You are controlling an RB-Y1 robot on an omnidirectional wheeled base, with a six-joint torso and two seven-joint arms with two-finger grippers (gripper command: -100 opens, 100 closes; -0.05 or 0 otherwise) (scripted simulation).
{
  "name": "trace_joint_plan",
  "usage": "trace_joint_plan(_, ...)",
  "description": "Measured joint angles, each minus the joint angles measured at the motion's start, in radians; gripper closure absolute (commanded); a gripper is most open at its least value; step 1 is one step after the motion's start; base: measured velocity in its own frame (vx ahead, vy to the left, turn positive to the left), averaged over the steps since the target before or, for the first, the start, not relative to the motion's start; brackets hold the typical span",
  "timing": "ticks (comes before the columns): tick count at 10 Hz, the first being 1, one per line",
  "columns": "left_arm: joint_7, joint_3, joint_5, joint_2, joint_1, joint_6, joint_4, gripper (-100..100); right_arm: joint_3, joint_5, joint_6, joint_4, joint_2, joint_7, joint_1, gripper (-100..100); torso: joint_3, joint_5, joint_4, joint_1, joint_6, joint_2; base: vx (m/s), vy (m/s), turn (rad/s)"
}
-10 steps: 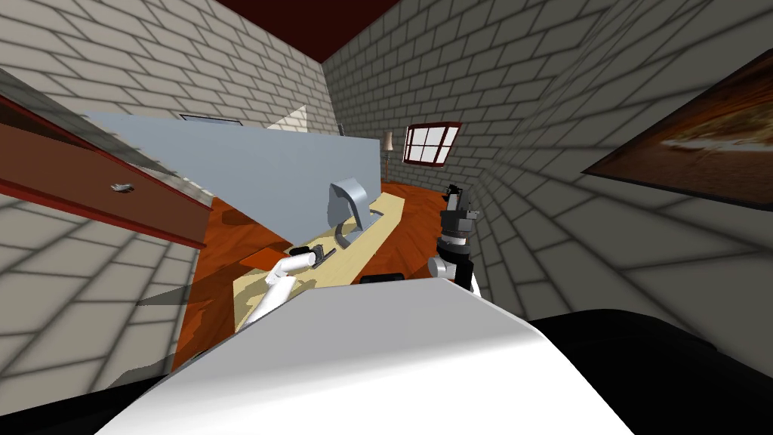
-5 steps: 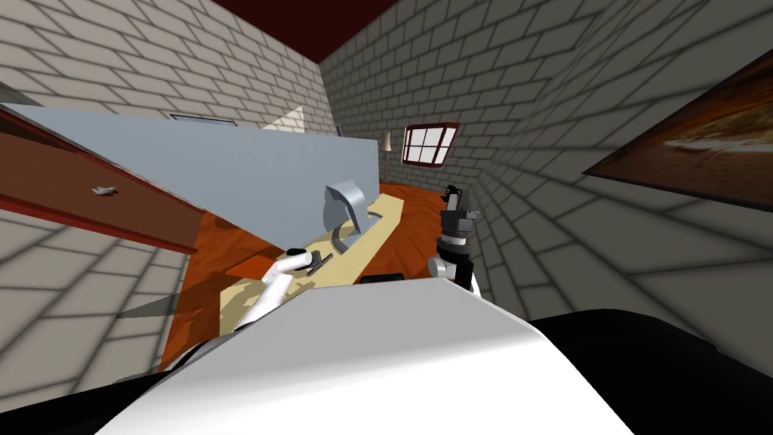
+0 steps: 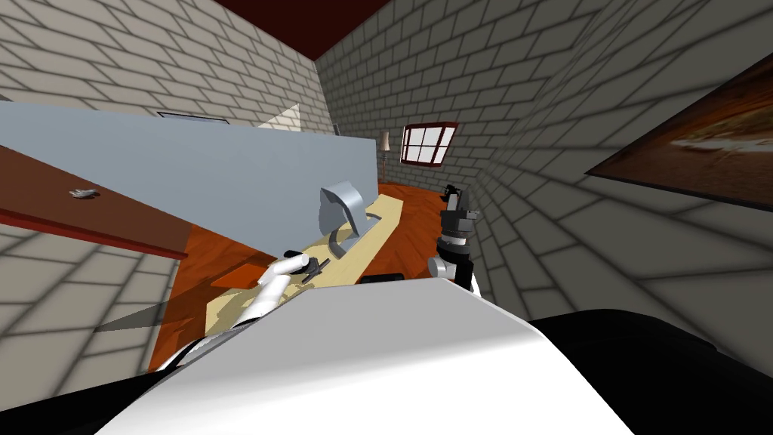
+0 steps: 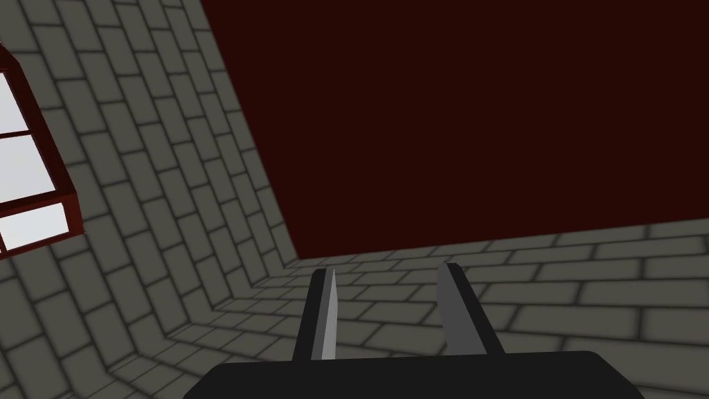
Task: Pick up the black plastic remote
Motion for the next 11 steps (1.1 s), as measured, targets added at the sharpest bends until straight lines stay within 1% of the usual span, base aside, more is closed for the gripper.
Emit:
trace_joint_plan(2, 0.022, 0.007, 0.029, 0.018, -0.02, 0.036, 0.062, -100, 0.0, 0.0, 0.0, 0.0, 0.0, 0.0, 0.0, 0, -0.001, 0.0, 0.0, -0.001, 0.0, -0.001, 0.105, -0.017, -0.042)
trace_joint_plan(3, 0.041, 0.012, 0.043, 0.025, -0.016, 0.061, 0.077, -100, 0.0, 0.0, 0.0, 0.0, 0.0, 0.0, 0.0, 0, -0.001, 0.0, 0.0, -0.001, 0.0, -0.002, 0.066, -0.005, -0.003)
trace_joint_plan(5, 0.052, 0.017, 0.063, 0.038, -0.029, 0.079, 0.129, -100, 0.0, 0.0, 0.0, 0.0, 0.0, 0.0, 0.0, 0, 0.001, 0.0, 0.0, 0.0, 0.0, 0.001, 0.054, 0.004, -0.026)
trace_joint_plan(6, 0.064, 0.019, 0.072, 0.045, -0.034, 0.096, 0.147, -100, 0.0, 0.0, 0.0, 0.0, 0.0, 0.0, 0.0, 0, 0.001, 0.0, 0.0, 0.0, 0.0, 0.001, 0.056, -0.008, -0.004)
trace_joint_plan(7, 0.077, 0.02, 0.081, 0.052, -0.041, 0.112, 0.167, -100, 0.0, 0.0, 0.0, 0.0, 0.0, 0.0, 0.0, 0, 0.001, 0.0, 0.0, 0.0, 0.0, 0.002, 0.011, -0.015, 0.032)
trace_joint_plan(9, 0.089, 0.027, 0.101, 0.068, -0.047, 0.132, 0.203, -100, 0.0, 0.0, 0.0, 0.0, 0.0, 0.0, 0.0, 0, 0.003, 0.0, 0.001, 0.0, 0.0, 0.005, 0.003, -0.003, 0.005)
trace_joint_plan(10, 0.09, 0.027, 0.102, 0.069, -0.047, 0.134, 0.205, 0, 0.0, 0.0, 0.0, 0.0, 0.0, 0.0, 0.0, 0, 0.003, 0.0, 0.001, 0.0, 0.0, 0.005, 0.0, 0.0, 0.0)
trace_joint_plan(11, 0.09, 0.027, 0.102, 0.069, -0.047, 0.134, 0.205, -100, 0.0, 0.0, 0.0, 0.0, 0.0, 0.0, 0.0, 0, 0.003, 0.0, 0.001, 0.0, 0.0, 0.006, 0.0, 0.0, 0.0)
